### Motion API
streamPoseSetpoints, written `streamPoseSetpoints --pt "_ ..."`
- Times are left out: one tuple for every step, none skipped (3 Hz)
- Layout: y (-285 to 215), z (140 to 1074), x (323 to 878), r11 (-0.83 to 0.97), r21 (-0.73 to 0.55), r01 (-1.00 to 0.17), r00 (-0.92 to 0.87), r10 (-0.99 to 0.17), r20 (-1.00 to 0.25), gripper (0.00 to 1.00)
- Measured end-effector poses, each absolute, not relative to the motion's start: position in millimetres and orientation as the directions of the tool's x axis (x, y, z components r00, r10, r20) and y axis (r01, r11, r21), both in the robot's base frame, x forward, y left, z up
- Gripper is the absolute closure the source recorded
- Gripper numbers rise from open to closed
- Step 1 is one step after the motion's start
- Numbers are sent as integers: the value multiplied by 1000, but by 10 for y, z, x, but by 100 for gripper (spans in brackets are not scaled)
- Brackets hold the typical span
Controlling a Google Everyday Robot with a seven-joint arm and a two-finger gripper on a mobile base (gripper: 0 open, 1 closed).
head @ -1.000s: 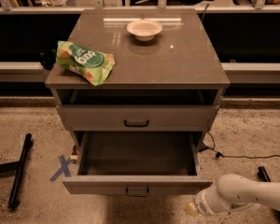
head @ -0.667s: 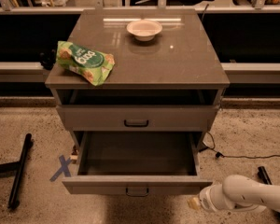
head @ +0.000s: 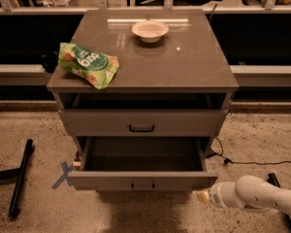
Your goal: Close middle drawer
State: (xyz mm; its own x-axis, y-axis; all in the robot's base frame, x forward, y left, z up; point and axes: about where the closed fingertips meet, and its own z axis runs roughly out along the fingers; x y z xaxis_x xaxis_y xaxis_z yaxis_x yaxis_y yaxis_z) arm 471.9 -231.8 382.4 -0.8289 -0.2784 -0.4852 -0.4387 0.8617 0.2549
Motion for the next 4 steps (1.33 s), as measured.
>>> streamPoseSetpoints --pt "-2193 3966 5079 843 253 -474 -788 -278 -549 100" --pt "-2038 4093 5366 824 251 -507 -755 -284 -591 100" --pt "-1818 4252 5737 797 251 -550 -716 -294 -633 100" --pt "-1651 4414 5968 777 243 -580 -682 -299 -668 100"
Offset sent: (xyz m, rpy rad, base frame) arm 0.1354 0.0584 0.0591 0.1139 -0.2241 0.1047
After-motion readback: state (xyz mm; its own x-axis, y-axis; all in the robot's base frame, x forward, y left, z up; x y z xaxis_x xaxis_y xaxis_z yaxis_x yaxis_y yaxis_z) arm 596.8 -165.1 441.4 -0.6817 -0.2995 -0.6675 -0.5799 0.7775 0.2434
